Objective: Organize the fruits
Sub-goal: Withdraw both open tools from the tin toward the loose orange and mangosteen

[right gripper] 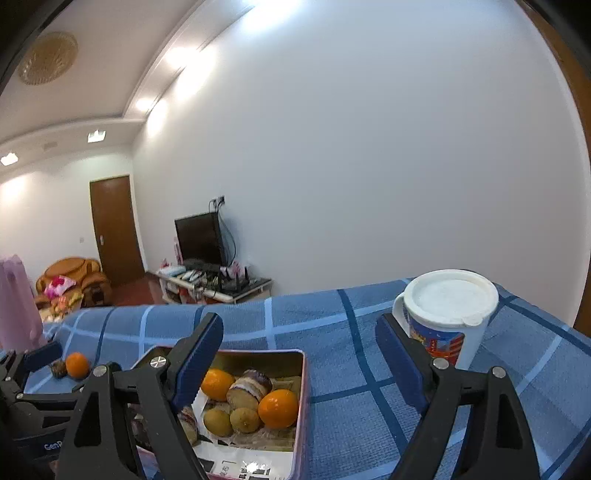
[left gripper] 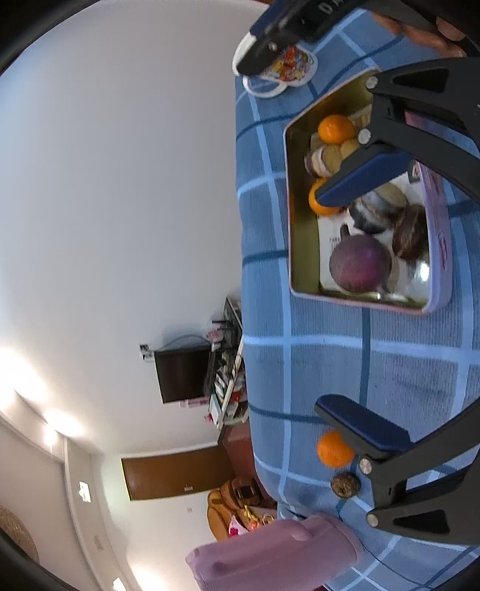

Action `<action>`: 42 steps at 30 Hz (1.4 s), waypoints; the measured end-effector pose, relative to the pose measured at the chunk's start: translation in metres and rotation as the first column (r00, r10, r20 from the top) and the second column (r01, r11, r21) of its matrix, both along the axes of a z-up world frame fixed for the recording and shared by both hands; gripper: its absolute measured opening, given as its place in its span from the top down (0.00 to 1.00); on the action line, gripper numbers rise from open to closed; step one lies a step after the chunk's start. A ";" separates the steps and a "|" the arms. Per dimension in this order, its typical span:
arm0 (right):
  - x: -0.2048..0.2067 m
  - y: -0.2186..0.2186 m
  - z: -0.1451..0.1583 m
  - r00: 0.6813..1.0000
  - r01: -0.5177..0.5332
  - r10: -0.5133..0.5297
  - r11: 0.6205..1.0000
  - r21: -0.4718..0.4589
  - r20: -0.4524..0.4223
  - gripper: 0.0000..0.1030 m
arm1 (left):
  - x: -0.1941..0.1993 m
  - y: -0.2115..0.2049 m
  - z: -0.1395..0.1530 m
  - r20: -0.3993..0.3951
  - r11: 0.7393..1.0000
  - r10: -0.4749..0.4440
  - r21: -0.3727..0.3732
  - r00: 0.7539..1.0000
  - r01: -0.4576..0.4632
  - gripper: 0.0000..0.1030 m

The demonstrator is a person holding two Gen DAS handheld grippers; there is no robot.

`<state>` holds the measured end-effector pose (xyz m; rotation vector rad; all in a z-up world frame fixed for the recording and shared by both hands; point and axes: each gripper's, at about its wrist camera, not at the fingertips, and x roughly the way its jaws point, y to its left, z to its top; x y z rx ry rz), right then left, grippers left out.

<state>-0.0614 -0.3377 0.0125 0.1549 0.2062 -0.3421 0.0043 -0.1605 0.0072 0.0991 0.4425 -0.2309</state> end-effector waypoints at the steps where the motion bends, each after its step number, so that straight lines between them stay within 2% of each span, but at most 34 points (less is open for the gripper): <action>1: -0.001 0.001 0.000 1.000 0.011 -0.011 1.000 -0.008 0.006 0.17 | 0.001 0.001 -0.001 0.006 1.000 0.016 0.008 1.000 -0.016 0.00; 4: -0.009 0.007 0.002 0.999 0.043 -0.041 0.998 -0.044 0.035 0.17 | -0.002 0.005 -0.001 0.029 0.998 0.055 0.039 0.998 -0.057 0.00; 8: -0.017 0.008 0.005 0.997 0.050 -0.047 0.998 -0.049 0.059 0.17 | -0.003 0.011 -0.004 0.029 0.996 0.076 0.043 0.997 -0.077 0.00; 14: -0.019 0.005 0.003 0.997 0.070 -0.070 0.998 -0.001 0.033 0.17 | -0.005 0.021 -0.005 0.010 0.996 0.083 0.017 0.997 -0.083 0.00; 21: -0.027 0.007 0.002 0.996 0.090 -0.091 0.995 0.040 0.024 0.17 | -0.017 0.024 -0.003 0.043 0.997 0.075 0.026 0.996 -0.076 0.00; 28: -0.030 0.021 0.001 0.996 0.091 -0.091 0.995 0.028 0.006 0.17 | -0.020 0.031 -0.002 0.028 0.998 0.057 0.011 0.998 -0.057 0.00; 34: -0.027 0.033 -0.003 0.996 0.087 -0.085 0.994 0.071 -0.028 0.17 | -0.022 0.042 -0.003 0.009 0.998 0.058 -0.006 0.998 -0.058 0.00; 42: -0.022 0.056 -0.004 0.997 0.074 -0.072 0.995 0.064 -0.037 0.17 | -0.023 0.060 -0.005 -0.001 0.997 0.071 -0.018 0.997 -0.071 0.00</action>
